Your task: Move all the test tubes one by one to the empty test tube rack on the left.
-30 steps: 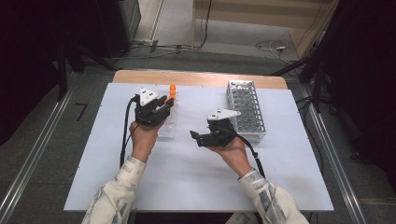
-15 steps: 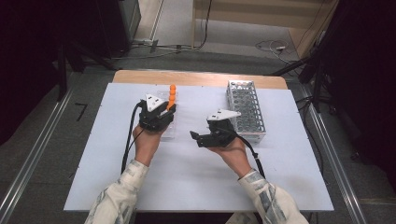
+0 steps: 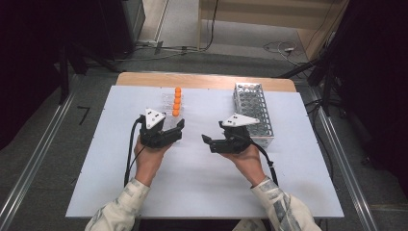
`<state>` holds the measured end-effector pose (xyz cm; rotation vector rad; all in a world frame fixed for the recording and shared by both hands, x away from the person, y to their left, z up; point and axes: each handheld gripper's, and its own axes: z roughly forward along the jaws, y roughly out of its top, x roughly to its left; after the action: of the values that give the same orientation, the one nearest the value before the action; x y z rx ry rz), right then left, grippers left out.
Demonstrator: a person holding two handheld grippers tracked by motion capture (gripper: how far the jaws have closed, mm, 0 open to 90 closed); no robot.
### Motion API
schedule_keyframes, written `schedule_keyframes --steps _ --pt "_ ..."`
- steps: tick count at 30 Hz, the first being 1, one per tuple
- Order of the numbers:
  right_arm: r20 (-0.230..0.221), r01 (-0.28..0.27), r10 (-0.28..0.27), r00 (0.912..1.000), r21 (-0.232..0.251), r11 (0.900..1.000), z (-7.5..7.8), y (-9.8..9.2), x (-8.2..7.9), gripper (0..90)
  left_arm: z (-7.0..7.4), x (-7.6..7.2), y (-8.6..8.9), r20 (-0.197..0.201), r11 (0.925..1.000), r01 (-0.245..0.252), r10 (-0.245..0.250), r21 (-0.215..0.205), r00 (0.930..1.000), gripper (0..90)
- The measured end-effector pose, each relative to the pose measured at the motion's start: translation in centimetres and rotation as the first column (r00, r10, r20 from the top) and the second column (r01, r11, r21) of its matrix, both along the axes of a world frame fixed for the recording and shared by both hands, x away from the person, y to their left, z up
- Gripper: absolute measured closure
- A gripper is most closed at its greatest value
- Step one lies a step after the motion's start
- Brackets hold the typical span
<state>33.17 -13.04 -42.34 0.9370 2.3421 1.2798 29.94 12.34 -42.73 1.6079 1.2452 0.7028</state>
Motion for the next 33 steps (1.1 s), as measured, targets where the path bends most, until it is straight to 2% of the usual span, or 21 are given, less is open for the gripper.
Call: schedule_keyframes --steps 2,6,15,20,23,26,30,33 --pt "0.001 0.011 -0.011 0.9999 0.004 1.0 0.0 -0.8 -0.2 18.7 -0.2 -0.8 0.3 -0.002 1.0 -0.005 0.005 -0.007 1.0 25.2" --pt "0.007 0.038 -0.038 0.9993 0.008 0.999 -0.2 -2.7 -0.5 18.7 -0.8 -2.2 1.0 0.01 0.9996 -0.028 0.028 0.007 0.9995 19.8" --pt "0.028 0.104 -0.105 0.9941 0.023 0.994 -0.3 -7.0 -1.6 18.7 -2.3 -4.5 3.4 -0.005 0.9974 -0.071 0.071 0.014 0.9975 18.9" --pt "0.049 0.142 -0.143 0.9885 0.026 0.99 -0.5 -9.6 -2.6 18.7 -2.7 -5.9 5.0 0.005 0.9952 -0.098 0.098 0.008 0.9952 18.9" --pt "0.045 0.168 -0.169 0.9845 0.032 0.985 -0.7 -11.3 -3.1 18.7 -3.1 -6.5 5.8 -0.003 0.9938 -0.11 0.11 0.017 0.9939 18.9" --pt "0.036 0.195 -0.196 0.9799 0.033 0.98 -1.0 -12.9 -3.6 18.7 -3.6 -7.1 6.7 -0.007 0.9908 -0.134 0.134 0.019 0.991 18.8" --pt "0.036 0.227 -0.229 0.9728 0.036 0.973 -1.1 -14.9 -4.4 18.7 -3.8 -7.8 8.1 0.01 0.9831 -0.183 0.183 0.01 0.9831 18.8" --pt "0.036 0.258 -0.259 0.9653 0.03 0.966 -1.4 -16.5 -5.1 18.7 -4.0 -8.2 9.2 0.003 0.9785 -0.206 0.206 0.011 0.9785 18.9"
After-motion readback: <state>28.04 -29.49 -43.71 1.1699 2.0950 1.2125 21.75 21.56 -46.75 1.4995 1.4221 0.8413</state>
